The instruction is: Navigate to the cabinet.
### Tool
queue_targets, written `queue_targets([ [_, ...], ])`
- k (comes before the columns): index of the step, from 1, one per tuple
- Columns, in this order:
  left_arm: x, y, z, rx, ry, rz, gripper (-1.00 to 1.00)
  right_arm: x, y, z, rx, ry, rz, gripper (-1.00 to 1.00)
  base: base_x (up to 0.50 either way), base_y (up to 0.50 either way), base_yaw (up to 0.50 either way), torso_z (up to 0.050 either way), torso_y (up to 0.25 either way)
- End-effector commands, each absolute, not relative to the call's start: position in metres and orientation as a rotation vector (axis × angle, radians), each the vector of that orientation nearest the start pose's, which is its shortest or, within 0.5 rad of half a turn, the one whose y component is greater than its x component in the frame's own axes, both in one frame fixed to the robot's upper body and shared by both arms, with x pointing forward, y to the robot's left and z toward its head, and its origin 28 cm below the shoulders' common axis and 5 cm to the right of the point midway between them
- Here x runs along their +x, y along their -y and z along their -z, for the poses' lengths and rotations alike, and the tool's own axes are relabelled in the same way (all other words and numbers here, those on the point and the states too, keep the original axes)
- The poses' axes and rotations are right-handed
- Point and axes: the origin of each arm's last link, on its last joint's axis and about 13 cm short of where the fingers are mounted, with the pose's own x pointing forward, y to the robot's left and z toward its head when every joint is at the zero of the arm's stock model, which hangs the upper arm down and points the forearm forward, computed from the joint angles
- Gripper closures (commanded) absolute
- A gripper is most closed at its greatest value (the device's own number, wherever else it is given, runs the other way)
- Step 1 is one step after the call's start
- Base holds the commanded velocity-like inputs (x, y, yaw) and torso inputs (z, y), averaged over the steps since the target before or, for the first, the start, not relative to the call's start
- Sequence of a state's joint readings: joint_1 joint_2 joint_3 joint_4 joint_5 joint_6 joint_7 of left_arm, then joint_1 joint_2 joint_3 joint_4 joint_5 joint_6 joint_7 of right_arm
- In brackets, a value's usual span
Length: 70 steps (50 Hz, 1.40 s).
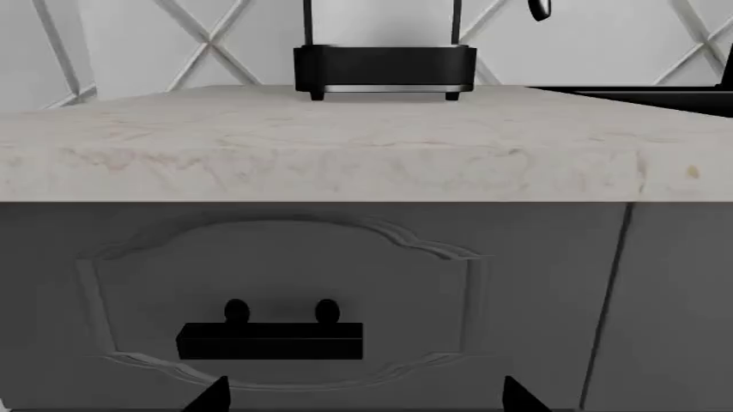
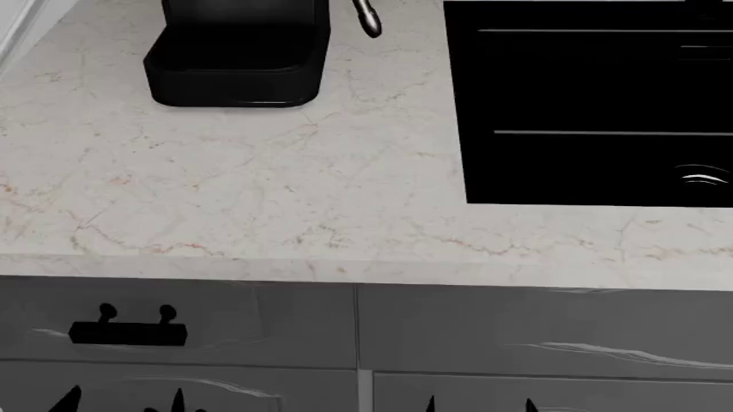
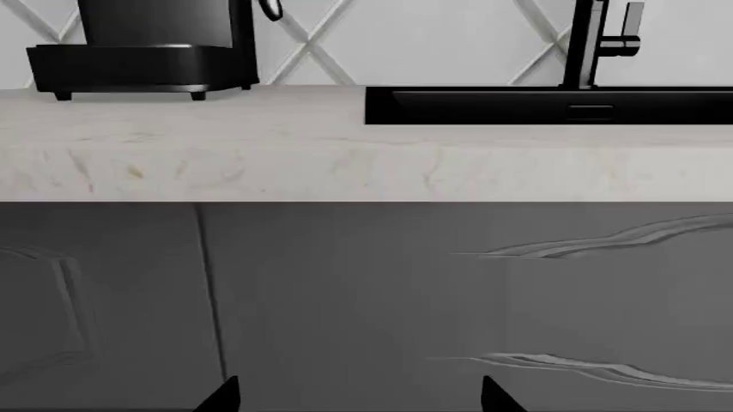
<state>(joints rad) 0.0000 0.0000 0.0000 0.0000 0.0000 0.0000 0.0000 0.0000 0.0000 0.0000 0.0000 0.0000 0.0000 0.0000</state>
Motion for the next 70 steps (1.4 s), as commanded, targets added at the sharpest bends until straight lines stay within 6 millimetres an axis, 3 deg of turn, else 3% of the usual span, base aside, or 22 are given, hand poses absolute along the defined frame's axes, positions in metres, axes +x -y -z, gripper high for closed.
queue_targets([
  [1, 0.2105, -0.2055, -0.0128, 0.000, 0.000, 0.000, -1.00, 0.2104, 0.0963, -0.0128, 0.000, 0.000, 0.000, -1.00, 0.00, 0.00, 0.00, 0.000, 0.000],
  [21, 0.2178, -0.2053, -0.0121, 0.047, -0.067, -0.055, -1.00, 0.2183, 0.0946, -0.0132, -0.015, 0.006, 0.012, -1.00, 0.00, 0.00, 0.00, 0.000, 0.000],
  [30, 0.2123, -0.2056, -0.0150, 0.012, 0.023, -0.029, -1.00, 0.2188, 0.0940, -0.0130, -0.022, 0.002, 0.015, -1.00, 0.00, -0.03, 0.00, 0.000, 0.000],
  [70, 0.2126, -0.2061, -0.0149, 0.015, 0.012, -0.038, -1.00, 0.2173, 0.0934, -0.0137, -0.038, 0.008, 0.024, -1.00, 0.00, -0.50, 0.00, 0.000, 0.000],
])
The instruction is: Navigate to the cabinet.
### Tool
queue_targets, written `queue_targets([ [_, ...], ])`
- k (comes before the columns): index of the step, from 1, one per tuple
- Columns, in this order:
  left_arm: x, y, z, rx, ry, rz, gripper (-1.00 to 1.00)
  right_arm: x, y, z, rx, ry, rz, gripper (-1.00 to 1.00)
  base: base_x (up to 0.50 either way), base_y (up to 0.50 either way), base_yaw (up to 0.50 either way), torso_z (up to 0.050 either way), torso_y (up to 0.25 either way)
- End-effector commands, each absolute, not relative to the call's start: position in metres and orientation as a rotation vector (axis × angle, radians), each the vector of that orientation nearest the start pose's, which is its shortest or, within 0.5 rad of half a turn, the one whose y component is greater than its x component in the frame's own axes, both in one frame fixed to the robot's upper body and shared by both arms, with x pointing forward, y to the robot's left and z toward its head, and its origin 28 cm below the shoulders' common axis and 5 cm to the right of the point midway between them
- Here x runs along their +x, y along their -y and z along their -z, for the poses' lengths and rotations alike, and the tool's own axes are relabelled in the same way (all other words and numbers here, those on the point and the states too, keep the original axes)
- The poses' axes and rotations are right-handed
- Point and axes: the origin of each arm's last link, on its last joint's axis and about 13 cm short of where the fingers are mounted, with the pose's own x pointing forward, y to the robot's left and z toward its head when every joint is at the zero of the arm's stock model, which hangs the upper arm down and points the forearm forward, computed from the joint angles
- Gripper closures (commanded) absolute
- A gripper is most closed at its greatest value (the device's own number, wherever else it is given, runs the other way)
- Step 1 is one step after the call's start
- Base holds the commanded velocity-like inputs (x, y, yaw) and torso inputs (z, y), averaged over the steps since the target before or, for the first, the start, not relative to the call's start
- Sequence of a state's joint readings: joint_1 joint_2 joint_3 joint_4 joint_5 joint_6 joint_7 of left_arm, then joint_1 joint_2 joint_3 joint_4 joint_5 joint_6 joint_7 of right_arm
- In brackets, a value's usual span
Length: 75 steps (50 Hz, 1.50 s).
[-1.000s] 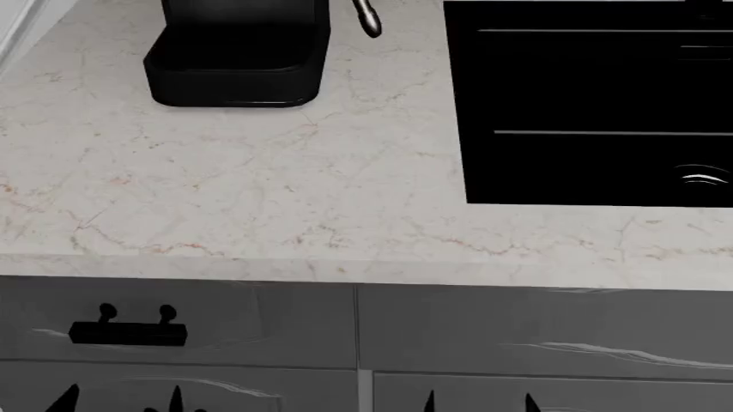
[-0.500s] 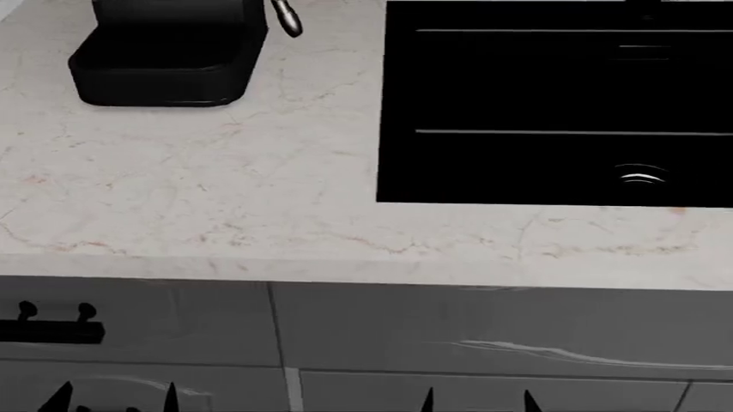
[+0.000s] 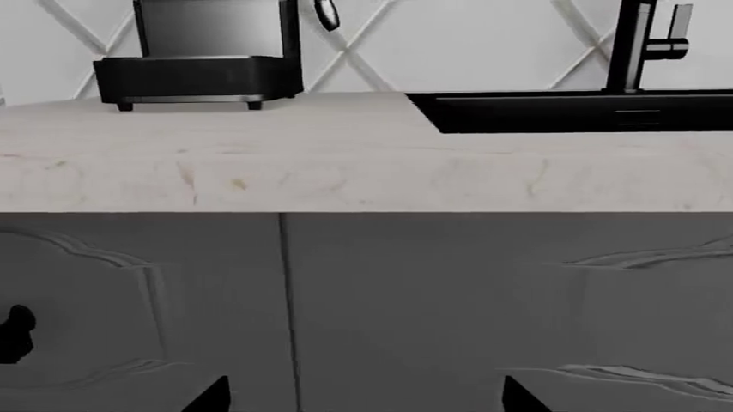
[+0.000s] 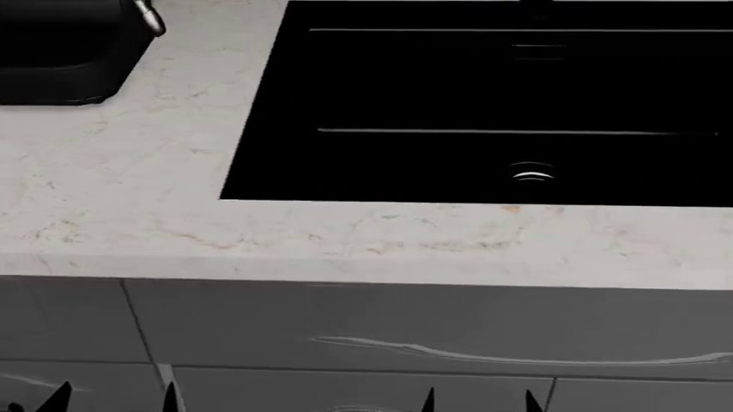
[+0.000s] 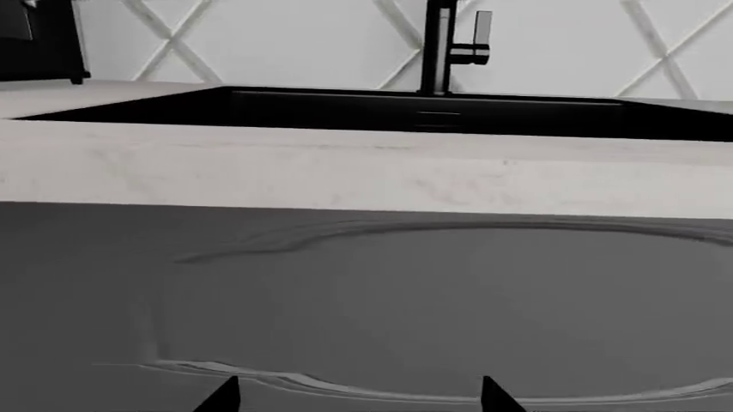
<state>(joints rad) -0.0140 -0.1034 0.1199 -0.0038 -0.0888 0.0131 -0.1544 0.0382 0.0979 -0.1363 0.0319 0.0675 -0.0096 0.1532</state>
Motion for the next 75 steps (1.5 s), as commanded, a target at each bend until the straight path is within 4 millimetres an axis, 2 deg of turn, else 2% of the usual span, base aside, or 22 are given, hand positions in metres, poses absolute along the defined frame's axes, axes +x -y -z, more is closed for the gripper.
queue_targets([
  [1, 0.213, -0.206, -0.015, 0.014, 0.012, -0.038, -1.00, 0.217, 0.093, -0.014, -0.039, 0.008, 0.024, -1.00, -0.02, -0.50, 0.00, 0.000, 0.000],
  [16, 0.216, -0.202, -0.019, 0.016, 0.014, -0.039, -1.00, 0.219, 0.098, -0.018, -0.043, 0.009, 0.027, -1.00, -0.03, -0.50, 0.00, 0.000, 0.000],
  [20, 0.206, -0.193, -0.028, 0.018, 0.016, -0.036, -1.00, 0.211, 0.106, -0.026, -0.041, 0.010, 0.024, -1.00, -0.03, -0.50, 0.00, 0.000, 0.000],
  [27, 0.203, -0.188, -0.030, 0.019, 0.017, -0.038, -1.00, 0.209, 0.111, -0.028, -0.042, 0.010, 0.028, -1.00, -0.03, -0.50, 0.00, 0.000, 0.000],
  [32, 0.203, -0.188, -0.030, 0.019, 0.017, -0.038, -1.00, 0.209, 0.111, -0.028, -0.042, 0.010, 0.028, -1.00, -0.02, -0.50, 0.00, 0.000, 0.000],
  [34, 0.208, -0.196, -0.024, 0.014, 0.013, -0.041, -1.00, 0.214, 0.102, -0.021, -0.044, 0.008, 0.029, -1.00, -0.03, -0.50, 0.00, 0.000, 0.000],
  [43, 0.214, -0.204, -0.020, 0.011, 0.010, -0.041, -1.00, 0.219, 0.096, -0.018, -0.048, 0.006, 0.029, -1.00, -0.03, -0.50, 0.00, 0.000, 0.000],
  [75, 0.214, -0.204, -0.018, 0.015, 0.011, -0.041, -1.00, 0.219, 0.095, -0.017, -0.070, 0.009, 0.033, -1.00, -0.03, -0.50, 0.00, 0.000, 0.000],
])
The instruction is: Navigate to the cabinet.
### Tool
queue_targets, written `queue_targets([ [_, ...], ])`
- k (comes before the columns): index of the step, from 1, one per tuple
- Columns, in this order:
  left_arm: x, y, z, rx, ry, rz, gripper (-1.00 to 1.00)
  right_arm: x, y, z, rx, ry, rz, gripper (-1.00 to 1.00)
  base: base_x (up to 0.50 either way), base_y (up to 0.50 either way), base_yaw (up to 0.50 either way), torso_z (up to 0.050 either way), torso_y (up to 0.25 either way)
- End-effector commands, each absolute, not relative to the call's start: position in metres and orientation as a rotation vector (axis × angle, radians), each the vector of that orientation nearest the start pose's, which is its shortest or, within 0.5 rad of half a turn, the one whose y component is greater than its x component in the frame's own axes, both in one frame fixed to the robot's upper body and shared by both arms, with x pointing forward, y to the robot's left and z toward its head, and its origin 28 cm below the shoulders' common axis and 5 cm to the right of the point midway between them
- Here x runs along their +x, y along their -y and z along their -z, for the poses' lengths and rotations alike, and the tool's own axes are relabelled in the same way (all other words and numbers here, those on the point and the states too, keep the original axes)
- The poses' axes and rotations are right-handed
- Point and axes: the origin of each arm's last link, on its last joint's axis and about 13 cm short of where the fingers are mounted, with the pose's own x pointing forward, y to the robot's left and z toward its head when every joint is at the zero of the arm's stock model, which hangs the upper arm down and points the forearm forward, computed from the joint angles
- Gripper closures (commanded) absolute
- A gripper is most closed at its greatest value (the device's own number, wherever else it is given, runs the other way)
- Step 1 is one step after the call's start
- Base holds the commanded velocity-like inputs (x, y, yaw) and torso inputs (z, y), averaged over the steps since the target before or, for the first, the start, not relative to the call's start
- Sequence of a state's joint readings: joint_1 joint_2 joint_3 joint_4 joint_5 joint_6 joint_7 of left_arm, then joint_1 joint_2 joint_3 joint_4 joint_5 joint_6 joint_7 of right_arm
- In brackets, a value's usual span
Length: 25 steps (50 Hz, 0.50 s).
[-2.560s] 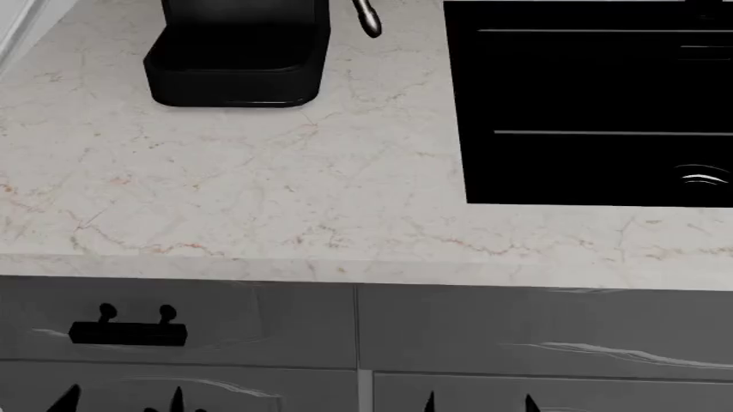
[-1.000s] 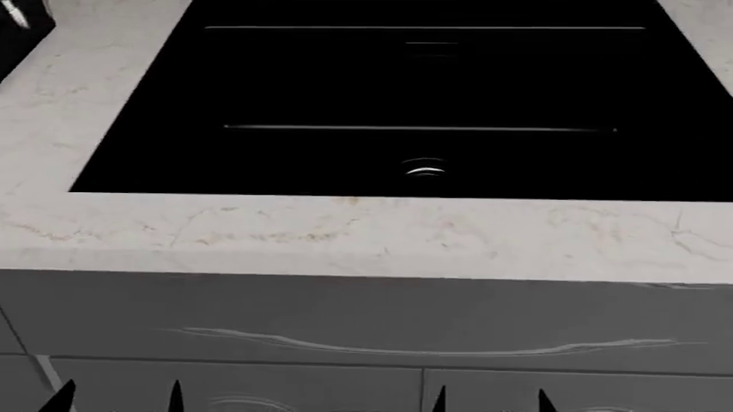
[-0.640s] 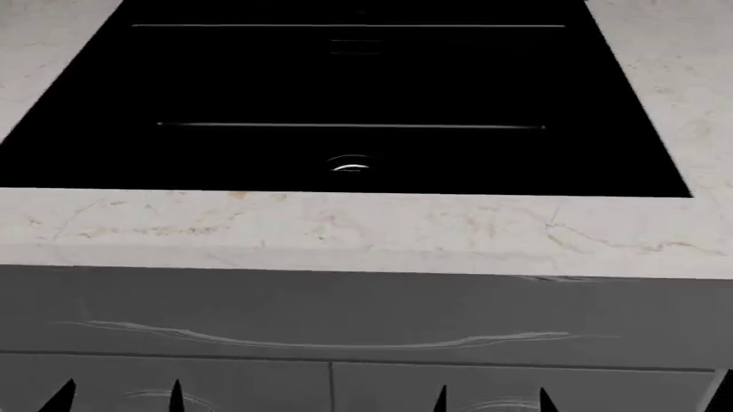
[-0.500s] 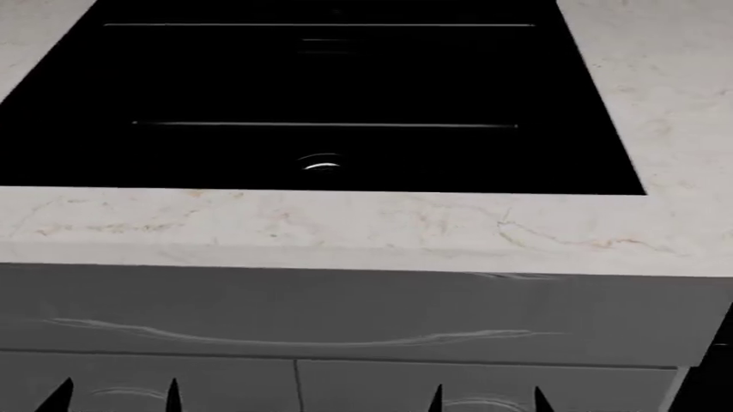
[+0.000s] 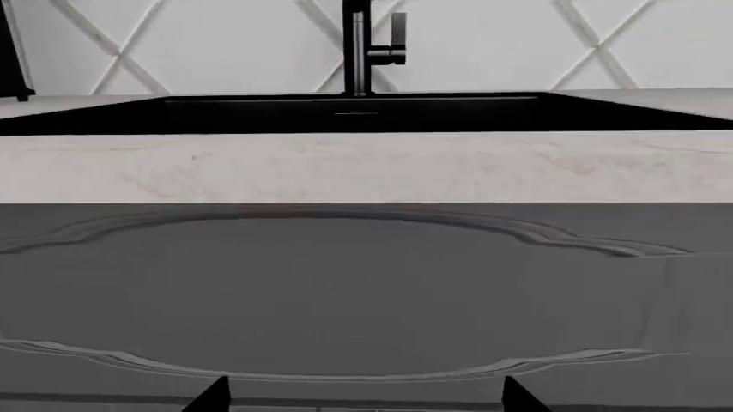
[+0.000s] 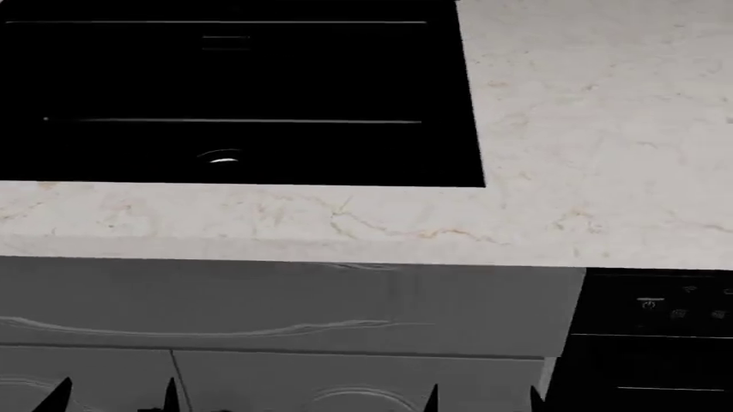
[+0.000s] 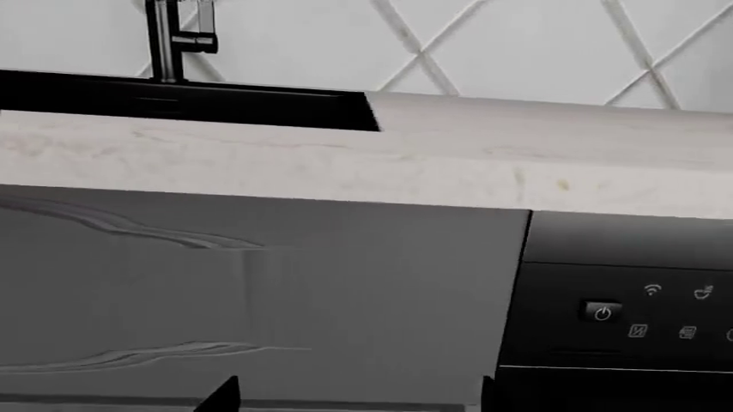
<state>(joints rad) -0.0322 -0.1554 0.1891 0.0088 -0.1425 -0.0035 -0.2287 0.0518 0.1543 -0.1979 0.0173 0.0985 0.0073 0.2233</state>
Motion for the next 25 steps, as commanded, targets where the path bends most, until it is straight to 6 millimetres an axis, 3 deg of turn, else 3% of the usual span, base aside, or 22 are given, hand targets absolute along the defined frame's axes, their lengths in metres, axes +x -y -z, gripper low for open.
queue_targets([
  [1, 0.2144, -0.2040, -0.0182, 0.015, 0.011, -0.041, -1.00, 0.2185, 0.0954, -0.0163, -0.071, 0.010, 0.033, -1.00, -0.02, -0.50, 0.00, 0.000, 0.000],
  [25, 0.2142, -0.2042, -0.0189, 0.012, 0.009, -0.041, -1.00, 0.2180, 0.0951, -0.0166, -0.072, 0.014, 0.030, -1.00, -0.03, -0.50, 0.00, 0.000, 0.000],
])
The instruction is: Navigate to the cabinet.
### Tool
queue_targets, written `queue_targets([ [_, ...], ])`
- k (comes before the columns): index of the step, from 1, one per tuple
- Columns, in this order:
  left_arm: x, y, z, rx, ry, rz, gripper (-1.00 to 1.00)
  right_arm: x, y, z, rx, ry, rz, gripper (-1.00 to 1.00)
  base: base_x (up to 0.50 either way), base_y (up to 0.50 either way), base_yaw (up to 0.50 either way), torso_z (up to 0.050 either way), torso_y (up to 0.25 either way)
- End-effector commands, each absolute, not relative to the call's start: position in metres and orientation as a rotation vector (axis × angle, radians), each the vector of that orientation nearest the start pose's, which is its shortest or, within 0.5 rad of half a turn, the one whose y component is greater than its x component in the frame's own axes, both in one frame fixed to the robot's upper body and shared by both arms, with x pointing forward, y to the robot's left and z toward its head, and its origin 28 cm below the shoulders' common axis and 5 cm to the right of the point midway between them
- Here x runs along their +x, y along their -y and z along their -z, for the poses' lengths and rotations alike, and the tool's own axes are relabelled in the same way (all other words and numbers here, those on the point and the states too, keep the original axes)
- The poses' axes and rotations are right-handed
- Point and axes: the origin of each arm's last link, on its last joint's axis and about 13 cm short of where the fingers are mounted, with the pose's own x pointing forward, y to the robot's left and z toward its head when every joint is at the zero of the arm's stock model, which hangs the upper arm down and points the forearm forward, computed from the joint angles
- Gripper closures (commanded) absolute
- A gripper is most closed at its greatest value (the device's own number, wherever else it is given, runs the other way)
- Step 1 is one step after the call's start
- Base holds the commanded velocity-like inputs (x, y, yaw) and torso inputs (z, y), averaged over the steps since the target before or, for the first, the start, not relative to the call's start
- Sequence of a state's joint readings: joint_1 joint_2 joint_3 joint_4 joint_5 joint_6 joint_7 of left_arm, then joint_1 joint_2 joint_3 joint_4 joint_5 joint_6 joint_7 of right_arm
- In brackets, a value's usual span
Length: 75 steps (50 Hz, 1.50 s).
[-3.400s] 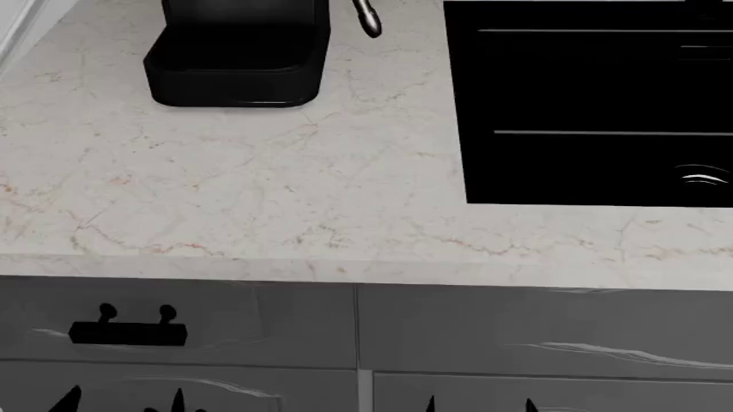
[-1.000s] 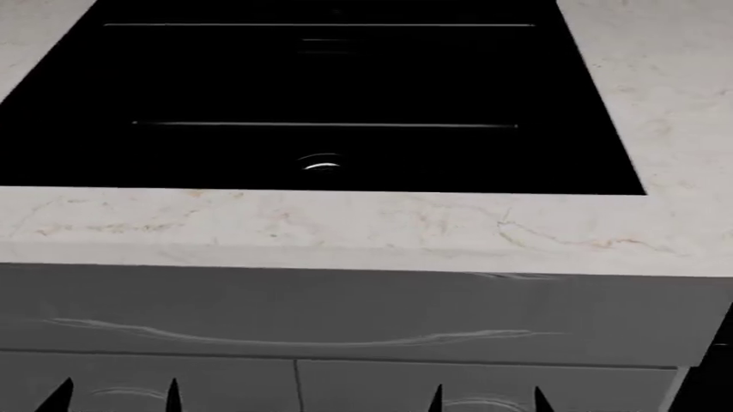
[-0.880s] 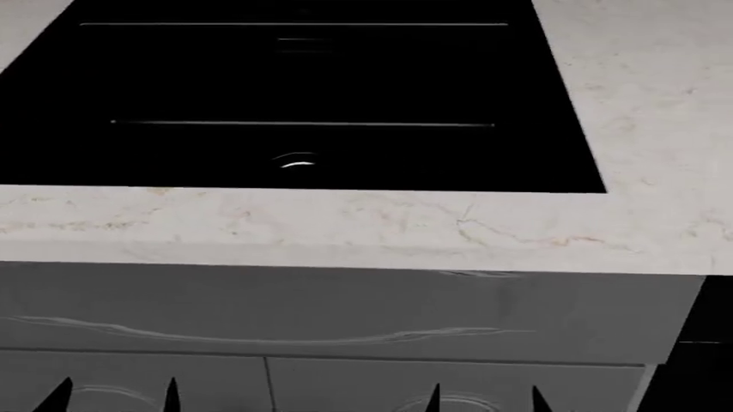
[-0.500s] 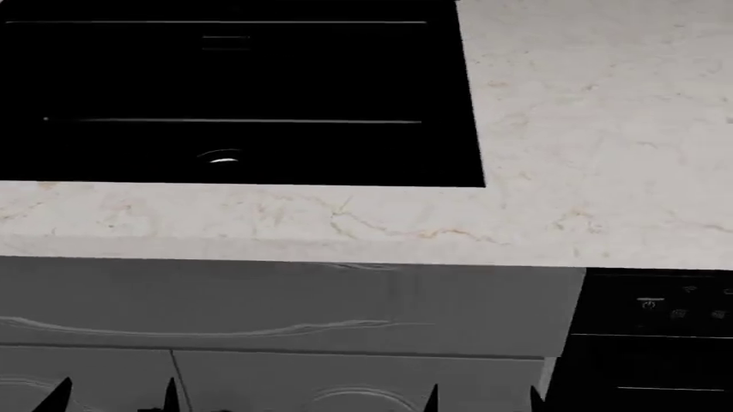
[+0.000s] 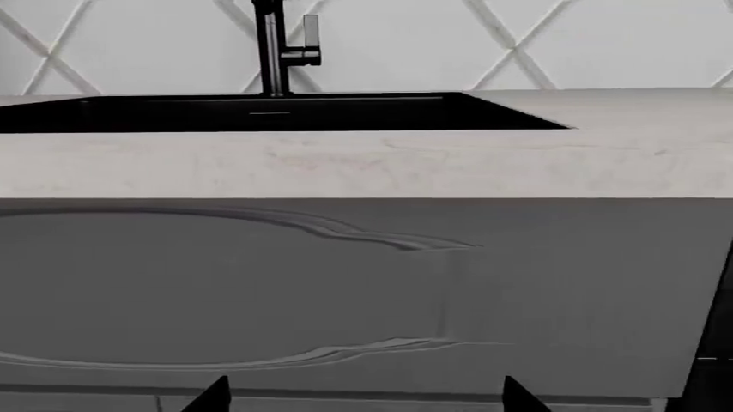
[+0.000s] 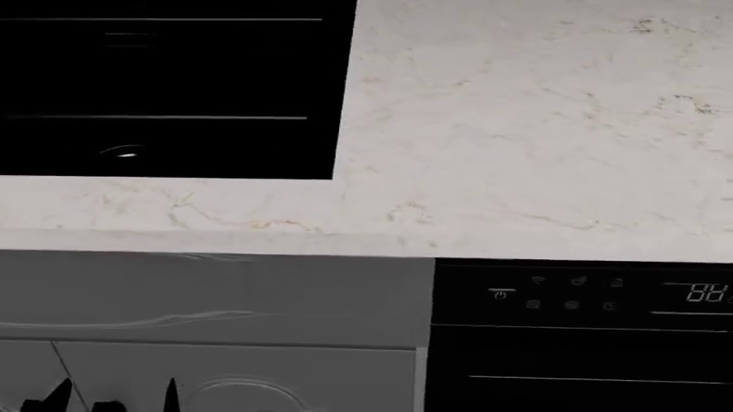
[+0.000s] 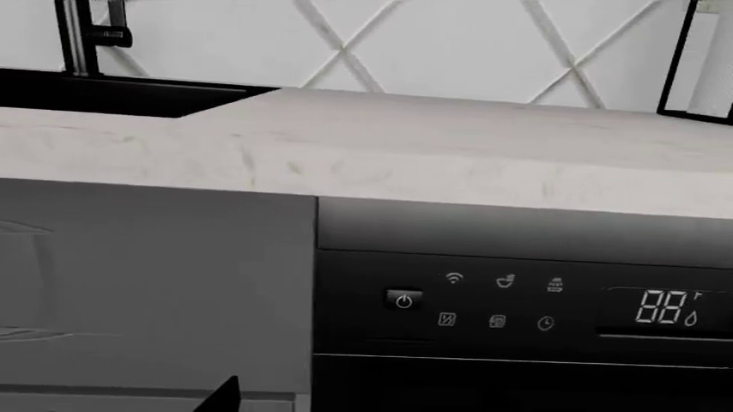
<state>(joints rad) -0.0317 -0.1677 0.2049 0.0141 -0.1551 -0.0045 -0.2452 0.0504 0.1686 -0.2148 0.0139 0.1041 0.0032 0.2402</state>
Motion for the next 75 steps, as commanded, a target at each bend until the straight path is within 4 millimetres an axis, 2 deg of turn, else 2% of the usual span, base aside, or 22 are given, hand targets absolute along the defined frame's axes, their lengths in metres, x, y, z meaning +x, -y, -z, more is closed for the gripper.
queue_targets([
  [1, 0.2142, -0.2042, -0.0190, 0.013, 0.009, -0.041, -1.00, 0.2180, 0.0952, -0.0166, -0.072, 0.014, 0.030, -1.00, -0.03, -0.50, 0.00, 0.000, 0.000],
  [75, 0.2143, -0.2042, -0.0186, 0.016, 0.011, -0.041, -1.00, 0.2175, 0.0949, -0.0166, -0.081, 0.022, 0.029, -1.00, -0.03, -0.50, 0.00, 0.000, 0.000],
])
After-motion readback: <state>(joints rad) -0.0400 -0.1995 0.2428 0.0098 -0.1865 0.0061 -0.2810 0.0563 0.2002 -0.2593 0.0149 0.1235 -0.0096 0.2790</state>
